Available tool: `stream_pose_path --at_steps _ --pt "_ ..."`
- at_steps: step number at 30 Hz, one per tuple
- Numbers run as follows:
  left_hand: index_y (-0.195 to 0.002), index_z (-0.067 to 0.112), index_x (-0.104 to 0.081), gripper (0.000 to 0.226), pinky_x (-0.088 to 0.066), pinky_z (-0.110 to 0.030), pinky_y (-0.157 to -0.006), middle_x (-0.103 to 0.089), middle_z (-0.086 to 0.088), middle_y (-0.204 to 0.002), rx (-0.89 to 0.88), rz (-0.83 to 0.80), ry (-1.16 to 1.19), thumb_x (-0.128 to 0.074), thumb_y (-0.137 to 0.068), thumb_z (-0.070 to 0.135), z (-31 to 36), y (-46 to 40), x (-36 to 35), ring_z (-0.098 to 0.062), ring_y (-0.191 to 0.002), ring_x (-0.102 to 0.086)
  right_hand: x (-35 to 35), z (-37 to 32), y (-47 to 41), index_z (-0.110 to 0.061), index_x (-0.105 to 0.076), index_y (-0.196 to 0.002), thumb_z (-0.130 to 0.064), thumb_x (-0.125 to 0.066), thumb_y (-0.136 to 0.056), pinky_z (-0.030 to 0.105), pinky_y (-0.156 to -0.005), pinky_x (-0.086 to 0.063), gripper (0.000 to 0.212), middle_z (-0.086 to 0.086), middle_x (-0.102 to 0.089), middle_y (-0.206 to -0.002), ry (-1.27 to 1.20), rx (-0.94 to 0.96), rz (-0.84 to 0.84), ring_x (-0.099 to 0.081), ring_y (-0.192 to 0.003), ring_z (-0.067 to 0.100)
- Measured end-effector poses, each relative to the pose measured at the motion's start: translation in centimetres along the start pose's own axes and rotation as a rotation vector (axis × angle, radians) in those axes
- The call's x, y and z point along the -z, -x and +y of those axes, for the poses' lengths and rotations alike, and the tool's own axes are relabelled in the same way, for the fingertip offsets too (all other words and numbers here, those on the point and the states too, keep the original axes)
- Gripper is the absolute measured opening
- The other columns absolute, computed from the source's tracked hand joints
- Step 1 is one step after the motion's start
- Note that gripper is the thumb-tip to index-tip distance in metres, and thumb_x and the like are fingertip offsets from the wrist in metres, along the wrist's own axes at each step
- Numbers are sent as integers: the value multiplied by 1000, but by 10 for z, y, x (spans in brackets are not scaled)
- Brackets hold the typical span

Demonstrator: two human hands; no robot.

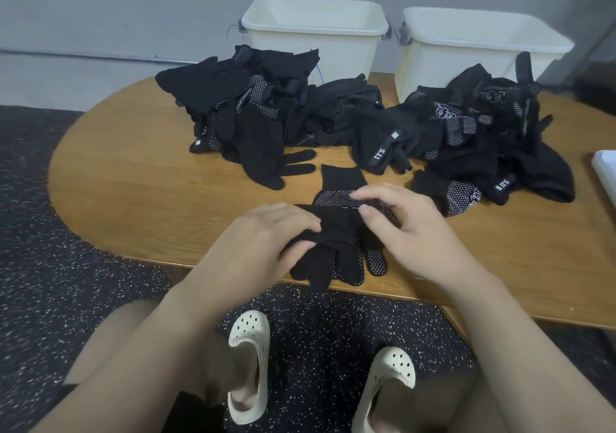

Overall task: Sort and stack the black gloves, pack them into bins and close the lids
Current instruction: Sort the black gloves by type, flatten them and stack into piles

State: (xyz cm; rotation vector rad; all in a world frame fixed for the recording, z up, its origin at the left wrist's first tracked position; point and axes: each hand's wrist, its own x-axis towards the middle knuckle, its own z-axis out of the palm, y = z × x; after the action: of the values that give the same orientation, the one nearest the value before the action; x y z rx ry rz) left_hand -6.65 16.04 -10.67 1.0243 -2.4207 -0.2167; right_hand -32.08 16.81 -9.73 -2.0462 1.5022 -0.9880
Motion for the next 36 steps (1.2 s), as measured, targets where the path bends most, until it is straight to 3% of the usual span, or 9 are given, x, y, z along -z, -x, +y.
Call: stream_pose_path --at_steps 6,13,17,21,25,27,30,33,36 --pt "-113 19 -69 28 -55 -43 -89 -72 8 -116 -17 -44 -22 -57 -96 38 3 8 -4 -15 -105 -67 -12 -6 13 -25 -65 -135 -47 -49 -100 43 -117 -38 44 -14 -57 -143 145 16 -111 -47 -137 5" --pt "-121 17 -70 37 -46 -38 -99 -69 7 -123 58 43 7 -46 -105 40 8 4 -5 -14 -112 -62 -20 -12 25 -29 -36 -158 -53 -36 -105 35 -129 -14 59 -18 -27 -165 339 12 -267 -9 -155 -1" --pt "-158 19 -40 52 -16 -28 -127 -35 4 -164 105 -162 6 -36 -110 38 10 -5 -17 -10 -153 -27 -23 -16 30 -27 -22 -163 -59 -18 -105 31 -129 -2 67 -16 -15 -169 397 31 -268 5 -155 -5" --pt "-165 22 -11 68 -1 -31 -129 -4 8 -172 120 -297 -60 -7 -105 52 4 -4 -22 -3 -157 5 -27 -18 35 -24 -5 -165 -59 -5 -105 35 -128 10 69 -13 2 -171 530 23 -331 16 -153 -3" --pt "-165 19 2 68 8 -32 -128 10 9 -171 137 -331 -138 -6 -106 52 -2 1 -16 -1 -155 17 -29 -18 40 -21 6 -164 -59 1 -103 41 -127 13 72 -9 14 -170 609 -26 -333 24 -152 1" --pt "-165 18 4 69 11 -31 -128 12 8 -171 149 -342 -148 -3 -105 52 -4 6 -13 -1 -154 21 -28 -18 41 -20 0 -165 -64 -1 -101 43 -128 11 78 -7 7 -172 636 -37 -303 19 -155 4" --pt "-165 17 -12 74 10 -23 -125 -9 7 -172 199 -271 -32 -4 -102 56 -7 10 -8 -1 -156 11 -26 -20 32 -18 -35 -160 -70 -17 -97 43 -129 4 83 -5 -30 -166 578 -33 -168 -10 -157 9" --pt "-152 17 -47 60 -15 -31 -126 -49 5 -154 257 -120 72 -27 -105 49 -14 1 -4 -10 -151 -27 -21 -18 16 -19 -64 -136 -63 -32 -96 43 -129 -8 67 -6 -55 -147 525 -22 -46 -33 -148 13" --pt "-134 24 -64 43 -35 -38 -107 -63 11 -124 254 -74 43 -40 -106 46 -21 -11 -3 -13 -121 -48 -16 -12 7 -22 -69 -121 -63 -40 -89 45 -127 -16 59 -6 -56 -133 578 19 -68 -39 -140 16"
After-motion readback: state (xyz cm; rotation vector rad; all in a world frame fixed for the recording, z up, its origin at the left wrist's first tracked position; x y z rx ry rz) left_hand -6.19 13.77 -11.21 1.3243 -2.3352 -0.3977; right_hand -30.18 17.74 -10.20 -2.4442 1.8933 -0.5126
